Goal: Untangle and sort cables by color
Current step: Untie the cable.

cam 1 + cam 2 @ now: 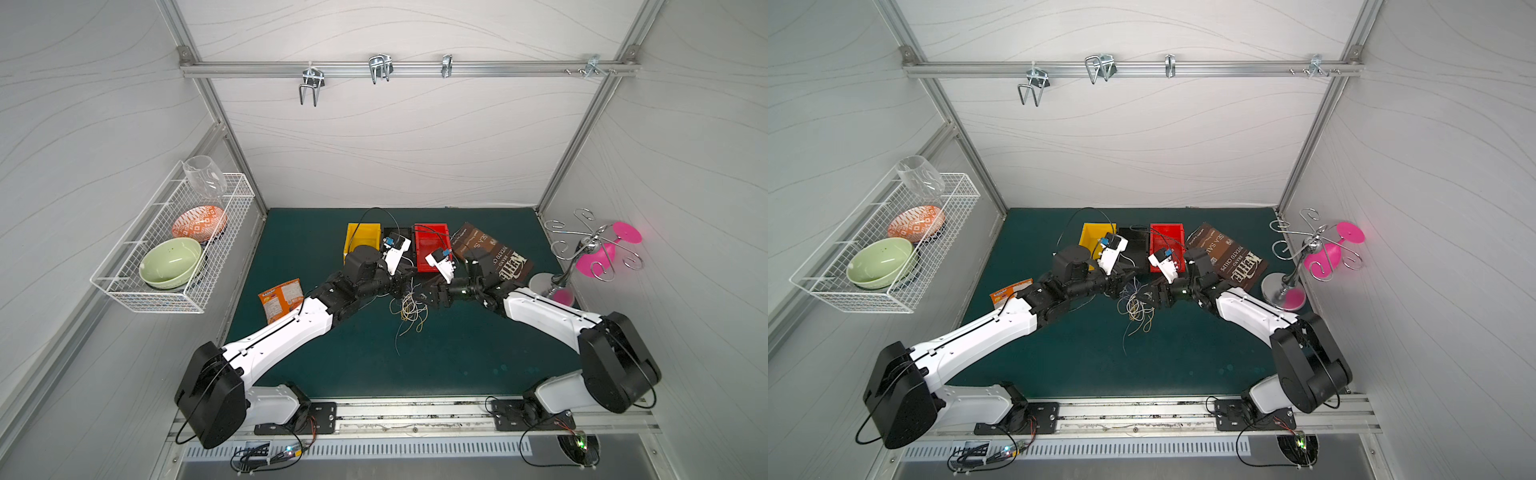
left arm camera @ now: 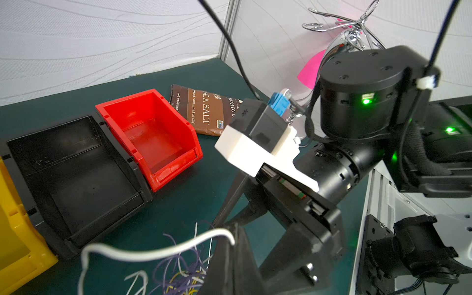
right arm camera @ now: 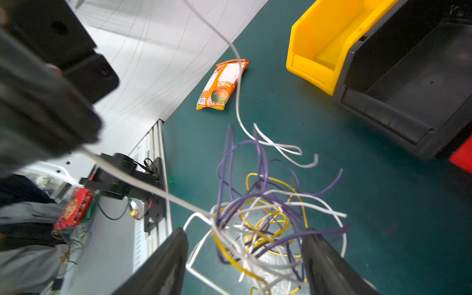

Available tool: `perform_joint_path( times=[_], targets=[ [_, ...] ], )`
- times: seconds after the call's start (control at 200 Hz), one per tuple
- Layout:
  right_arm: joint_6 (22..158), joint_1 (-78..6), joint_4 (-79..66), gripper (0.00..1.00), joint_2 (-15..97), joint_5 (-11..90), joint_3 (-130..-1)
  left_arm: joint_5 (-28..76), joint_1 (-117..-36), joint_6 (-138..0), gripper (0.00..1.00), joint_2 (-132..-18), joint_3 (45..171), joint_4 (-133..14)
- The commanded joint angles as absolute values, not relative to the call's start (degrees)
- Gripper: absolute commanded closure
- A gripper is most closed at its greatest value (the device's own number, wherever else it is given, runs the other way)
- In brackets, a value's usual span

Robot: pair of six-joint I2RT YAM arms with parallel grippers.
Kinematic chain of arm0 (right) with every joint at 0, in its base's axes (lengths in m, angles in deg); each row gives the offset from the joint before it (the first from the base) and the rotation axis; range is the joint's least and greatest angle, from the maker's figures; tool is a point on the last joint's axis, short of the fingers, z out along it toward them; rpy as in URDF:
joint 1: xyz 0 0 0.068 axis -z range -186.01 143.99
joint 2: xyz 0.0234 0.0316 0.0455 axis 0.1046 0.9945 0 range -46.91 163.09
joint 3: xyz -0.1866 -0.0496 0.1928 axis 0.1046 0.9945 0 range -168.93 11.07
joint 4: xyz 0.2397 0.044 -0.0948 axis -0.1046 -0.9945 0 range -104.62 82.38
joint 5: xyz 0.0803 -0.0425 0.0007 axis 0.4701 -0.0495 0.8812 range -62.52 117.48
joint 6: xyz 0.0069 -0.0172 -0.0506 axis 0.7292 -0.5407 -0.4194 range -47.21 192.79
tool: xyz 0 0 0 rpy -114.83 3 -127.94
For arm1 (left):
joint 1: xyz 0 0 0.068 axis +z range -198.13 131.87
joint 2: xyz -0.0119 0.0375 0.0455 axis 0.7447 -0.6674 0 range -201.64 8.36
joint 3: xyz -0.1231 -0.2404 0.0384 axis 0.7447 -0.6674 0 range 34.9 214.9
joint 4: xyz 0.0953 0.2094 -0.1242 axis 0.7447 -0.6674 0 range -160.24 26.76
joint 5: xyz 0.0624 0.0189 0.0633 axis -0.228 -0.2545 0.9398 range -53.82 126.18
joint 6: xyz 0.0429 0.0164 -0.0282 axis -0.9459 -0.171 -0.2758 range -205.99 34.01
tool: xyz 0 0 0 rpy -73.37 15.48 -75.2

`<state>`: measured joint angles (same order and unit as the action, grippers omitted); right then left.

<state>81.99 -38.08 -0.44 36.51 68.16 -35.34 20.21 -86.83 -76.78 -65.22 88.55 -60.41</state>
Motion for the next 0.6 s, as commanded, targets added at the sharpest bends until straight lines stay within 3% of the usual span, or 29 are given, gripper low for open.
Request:
perform_joint_path(
  times=[0.0, 0.195, 0.33, 0.595],
  targets=[
    [82.12, -38.27, 2.1, 0.37, 37.68, 69.81, -35.41, 20.62, -86.46, -76.41, 1.0, -63.4, 90.6, -58.05],
    [82.23, -38.34, 1.91, 0.69, 37.65, 70.01, -34.22, 21.22, -86.28, -75.78, 1.0, -62.73, 90.96, -58.23],
    [82.85, -38.35, 1.94, 0.99, 36.87, 68.5, -33.29, 21.49, -85.79, -74.93, 1.0, -62.45, 91.59, -58.32],
    [81.29, -36.39, -1.86, 1.0, 35.24, 64.07, -30.84, 23.86, -80.91, -75.19, 1.0, -59.81, 96.84, -64.19]
  ],
)
